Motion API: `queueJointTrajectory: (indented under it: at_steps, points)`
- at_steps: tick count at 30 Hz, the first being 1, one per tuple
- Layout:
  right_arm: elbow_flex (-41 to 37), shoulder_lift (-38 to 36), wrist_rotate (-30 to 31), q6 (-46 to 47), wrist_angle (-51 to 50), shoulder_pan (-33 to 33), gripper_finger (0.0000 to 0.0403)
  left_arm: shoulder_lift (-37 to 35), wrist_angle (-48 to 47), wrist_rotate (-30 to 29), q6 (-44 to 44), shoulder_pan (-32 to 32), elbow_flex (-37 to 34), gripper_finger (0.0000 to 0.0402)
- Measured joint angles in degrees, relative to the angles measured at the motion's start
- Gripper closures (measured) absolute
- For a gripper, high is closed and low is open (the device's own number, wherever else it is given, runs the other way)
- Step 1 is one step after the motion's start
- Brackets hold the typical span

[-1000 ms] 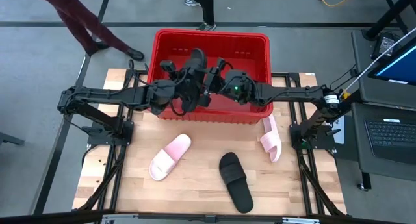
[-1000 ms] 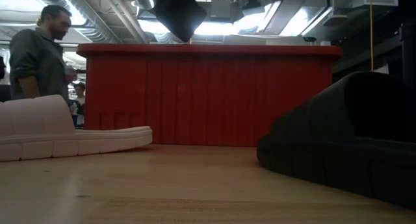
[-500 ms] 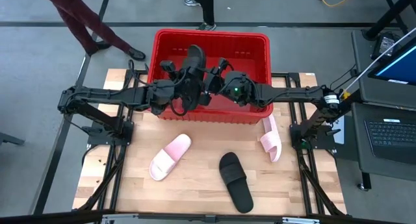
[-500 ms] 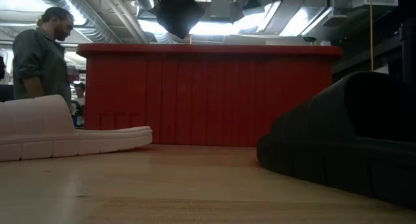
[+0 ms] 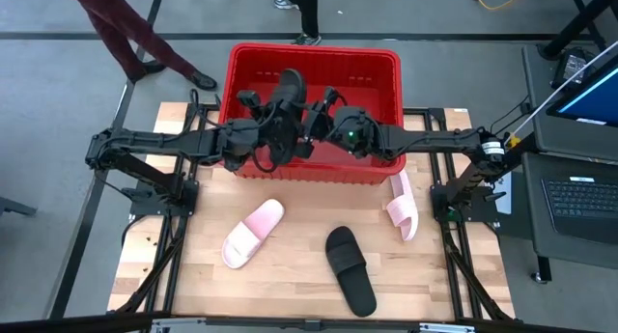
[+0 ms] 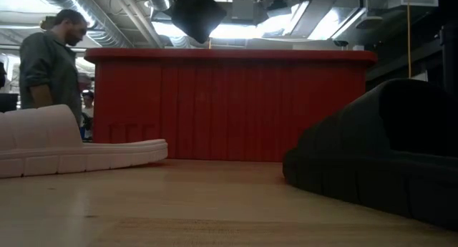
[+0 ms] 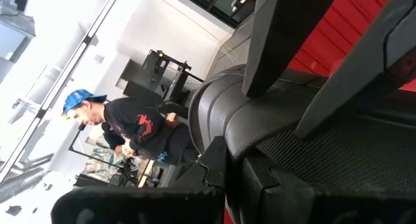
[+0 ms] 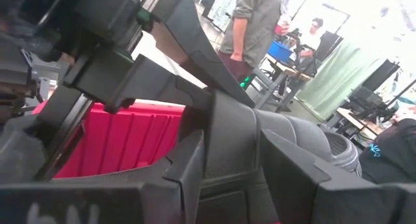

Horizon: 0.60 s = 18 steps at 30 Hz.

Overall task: Pick and place slides into bin
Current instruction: Put the top black slipper into the red bin

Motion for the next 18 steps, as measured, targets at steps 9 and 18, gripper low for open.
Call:
queueJointTrajectory:
  at_steps: [9,18]
  points:
    - [0.0,1.9,1.9,-0.1,1.9,0.6,0.0254,0.0,0.6,-0.5,1.7,0.1,0.0,0.0397]
    - [0.5,2.1,3.5,-1.2,4.5,2.5,0.0254,-0.1,1.8,0.8,1.0,1.9,0.0,0.0397]
